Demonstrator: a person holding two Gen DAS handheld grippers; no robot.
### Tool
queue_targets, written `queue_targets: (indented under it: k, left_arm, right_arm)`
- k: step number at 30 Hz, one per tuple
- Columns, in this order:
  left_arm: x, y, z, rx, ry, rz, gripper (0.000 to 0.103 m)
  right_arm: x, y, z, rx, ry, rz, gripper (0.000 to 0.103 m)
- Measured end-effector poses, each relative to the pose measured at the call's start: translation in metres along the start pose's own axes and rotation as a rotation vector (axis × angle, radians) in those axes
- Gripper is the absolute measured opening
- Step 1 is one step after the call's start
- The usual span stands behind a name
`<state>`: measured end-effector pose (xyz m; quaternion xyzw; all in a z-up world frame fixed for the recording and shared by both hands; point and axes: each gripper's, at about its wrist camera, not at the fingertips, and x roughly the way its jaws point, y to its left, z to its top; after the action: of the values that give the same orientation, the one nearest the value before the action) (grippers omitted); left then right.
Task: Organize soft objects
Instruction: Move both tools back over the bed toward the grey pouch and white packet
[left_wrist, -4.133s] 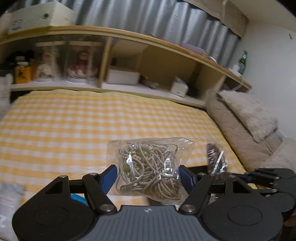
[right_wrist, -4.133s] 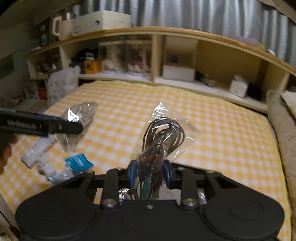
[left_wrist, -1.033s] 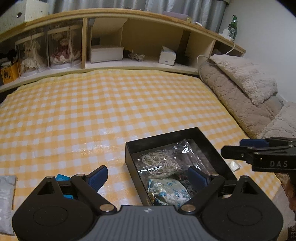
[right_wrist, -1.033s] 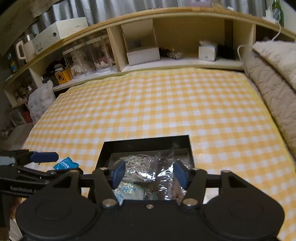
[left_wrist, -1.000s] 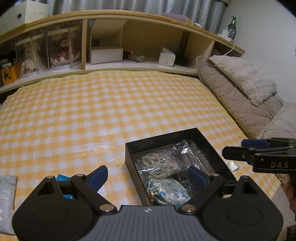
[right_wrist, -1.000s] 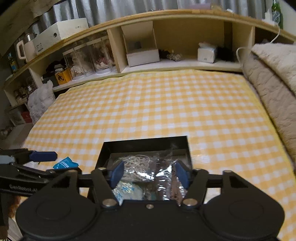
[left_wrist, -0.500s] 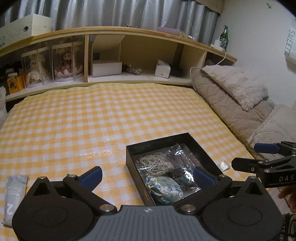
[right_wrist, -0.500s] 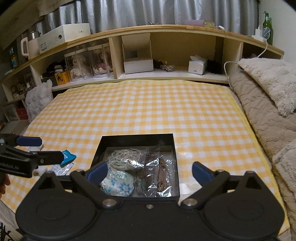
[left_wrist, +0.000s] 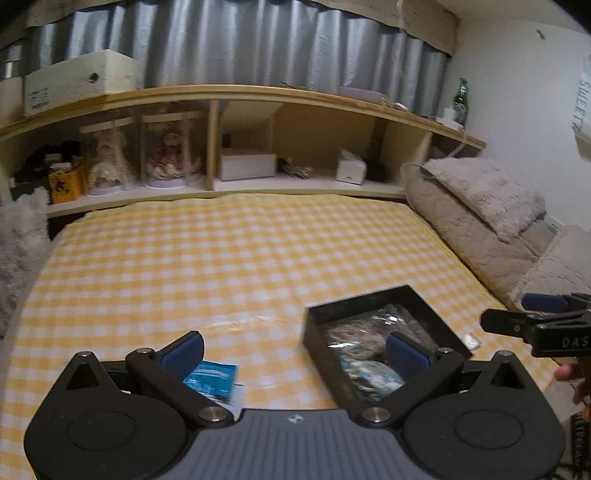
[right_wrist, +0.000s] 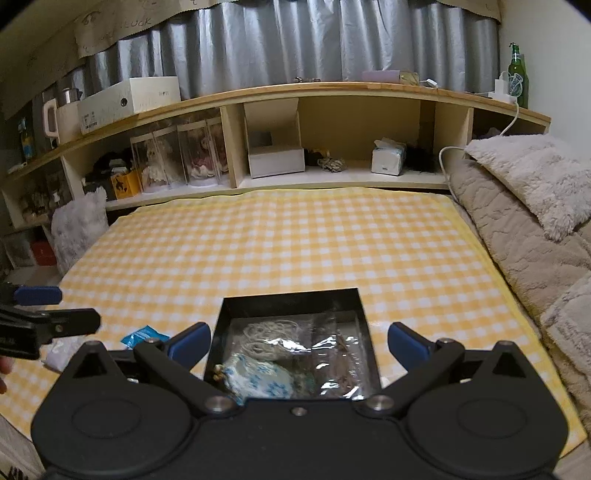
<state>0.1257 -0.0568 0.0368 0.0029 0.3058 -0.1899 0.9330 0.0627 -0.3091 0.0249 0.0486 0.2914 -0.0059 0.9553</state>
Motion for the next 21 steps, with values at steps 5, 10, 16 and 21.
queue_targets:
  k: [5,10,16,21]
  left_arm:
    - [-0.003,0.033,0.004,-0.004,-0.009,0.049,0.103]
    - [-0.001,0.064,0.007,-0.027,-0.008,0.087,0.103]
    - [0.008,0.100,0.010,-0.059,0.017,0.148,0.103]
    - [0.022,0.131,0.008,-0.085,0.070,0.192,0.103]
  right_arm:
    - [0.010,0.023,-0.004,0.010,-0.012,0.030,0.103]
    - [0.023,0.045,-0.006,0.010,-0.002,0.063,0.103]
    - [0.042,0.074,-0.009,0.025,0.023,0.115,0.103]
    - [0.061,0.103,-0.011,0.014,0.039,0.155,0.103]
